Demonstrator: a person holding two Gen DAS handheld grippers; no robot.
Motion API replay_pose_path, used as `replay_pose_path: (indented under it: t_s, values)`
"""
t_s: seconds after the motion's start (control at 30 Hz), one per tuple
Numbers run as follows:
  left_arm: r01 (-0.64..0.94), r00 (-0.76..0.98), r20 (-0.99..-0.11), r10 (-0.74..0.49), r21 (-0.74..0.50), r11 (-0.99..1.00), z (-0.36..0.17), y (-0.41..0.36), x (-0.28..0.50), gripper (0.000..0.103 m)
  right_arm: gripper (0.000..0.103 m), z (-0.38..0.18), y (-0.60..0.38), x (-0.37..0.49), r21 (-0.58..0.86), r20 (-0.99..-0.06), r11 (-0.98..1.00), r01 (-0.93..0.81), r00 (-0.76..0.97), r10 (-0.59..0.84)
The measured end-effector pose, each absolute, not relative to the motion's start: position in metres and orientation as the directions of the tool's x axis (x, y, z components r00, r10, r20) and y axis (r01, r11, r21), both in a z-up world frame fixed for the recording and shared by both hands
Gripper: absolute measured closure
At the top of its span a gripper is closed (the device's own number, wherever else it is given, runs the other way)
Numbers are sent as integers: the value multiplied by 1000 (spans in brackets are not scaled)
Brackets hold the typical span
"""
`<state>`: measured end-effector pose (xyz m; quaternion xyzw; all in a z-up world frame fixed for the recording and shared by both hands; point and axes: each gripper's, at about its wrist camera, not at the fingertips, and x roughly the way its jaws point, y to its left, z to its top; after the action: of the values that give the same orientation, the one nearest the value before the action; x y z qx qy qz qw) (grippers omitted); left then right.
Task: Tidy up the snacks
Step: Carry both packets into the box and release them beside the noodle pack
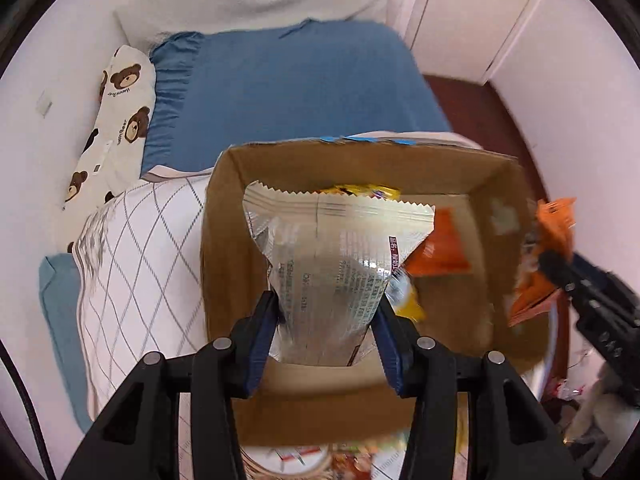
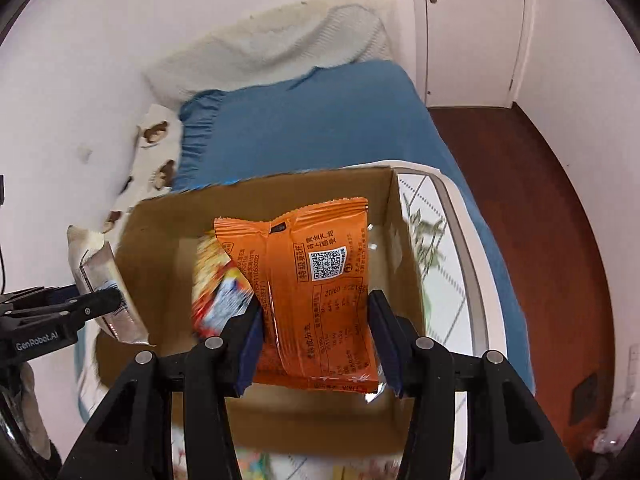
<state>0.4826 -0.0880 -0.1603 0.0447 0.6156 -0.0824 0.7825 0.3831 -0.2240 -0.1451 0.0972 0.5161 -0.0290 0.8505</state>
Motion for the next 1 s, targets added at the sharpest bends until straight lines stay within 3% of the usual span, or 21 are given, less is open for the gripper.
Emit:
replay_pose_path:
  t_s: [0.3,0.37,0.4,0.5,0.53,1.0]
  values:
    - [143,82,-997,4,15,990,-224,-83,548,56,48,-205,-234,451,55,-939,981,185,343,-11]
    - [133,70,-997,11,20,991,-234,-81,553,57,30,-219,-235,453,51,-953,983,176,304,-6]
    - [129,80,-997,8,18,992,-234,-81,554,51,21,-224,-234,458,54,-955,985,167,296,2]
    - [140,103,-995,-1,14,990,-232,-85,555,12,10,-229,-228,462,44,-957,987,157,290,-4]
    - [144,112,-994,-6,10,989,-230,-86,554,10,8,-231,-226,463,38,-958,988,151,287,-7]
    - [120,196,-978,-66,-43,992,-215,-83,507,10,7,-222,-200,411,67,-947,990,125,319,24]
